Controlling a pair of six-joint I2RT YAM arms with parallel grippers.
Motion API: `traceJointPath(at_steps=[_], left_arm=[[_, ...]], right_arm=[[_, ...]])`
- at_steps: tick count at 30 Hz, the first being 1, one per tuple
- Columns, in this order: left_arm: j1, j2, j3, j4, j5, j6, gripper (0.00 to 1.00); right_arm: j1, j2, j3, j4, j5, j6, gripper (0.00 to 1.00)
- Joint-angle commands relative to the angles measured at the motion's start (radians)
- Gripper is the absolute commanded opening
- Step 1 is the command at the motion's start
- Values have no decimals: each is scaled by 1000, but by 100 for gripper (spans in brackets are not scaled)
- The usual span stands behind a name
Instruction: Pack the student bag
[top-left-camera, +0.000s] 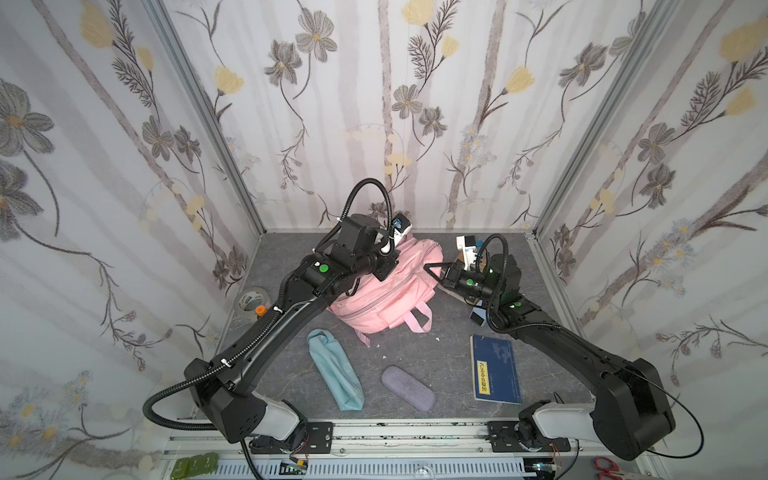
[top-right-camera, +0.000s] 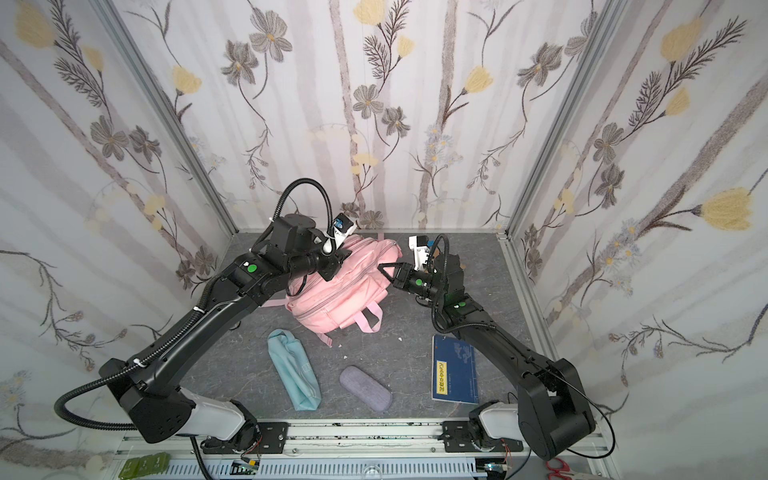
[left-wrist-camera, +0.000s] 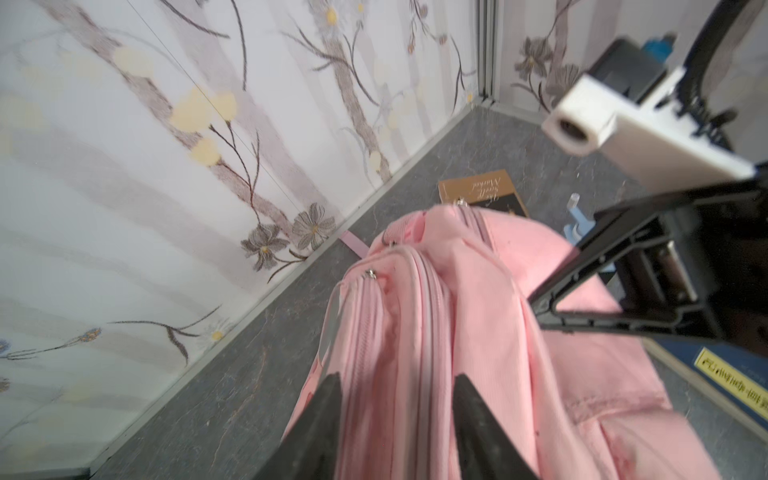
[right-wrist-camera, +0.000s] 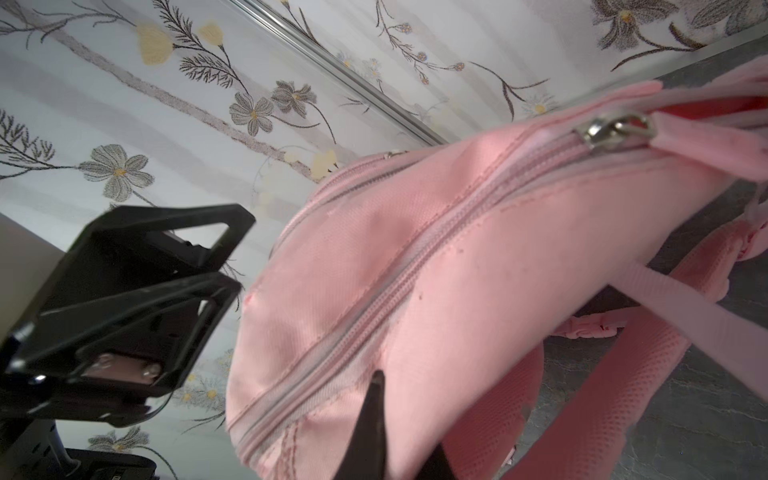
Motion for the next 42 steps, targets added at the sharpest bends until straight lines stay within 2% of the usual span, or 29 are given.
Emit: traceJointPath(at_steps=[1, 5, 10, 16, 21, 30, 37, 40, 41, 42], left_arm=[[-3, 13, 61, -36, 92, -152, 68], [-23, 82, 190, -205, 132, -224, 64], [-28, 160, 288, -379, 118, -269, 58], [-28, 223, 364, -496, 95, -281, 46], [-28, 261, 414, -529, 102, -282, 36], [-28, 343, 504, -595, 121, -296, 37], [-29, 351, 505, -596, 88, -284, 14], [-29, 350, 508, -591, 87, -281, 0], [-28, 348, 509, -587, 84, -282, 0], [-28, 345, 513, -584, 79, -279, 0]], right_arm=[[36, -23, 41, 8, 48, -102, 0], [64, -12, 54, 6, 76, -115, 0], [86, 2, 72, 3, 81, -125, 0], [105, -7, 81, -23, 107, -149, 0], [108, -9, 82, -31, 121, -153, 0], [113, -27, 85, -37, 141, -161, 0], [114, -51, 73, -48, 159, -162, 0], [114, -64, 68, -55, 174, -167, 0], [114, -65, 68, -63, 179, -172, 0], [114, -67, 69, -77, 183, -178, 5]])
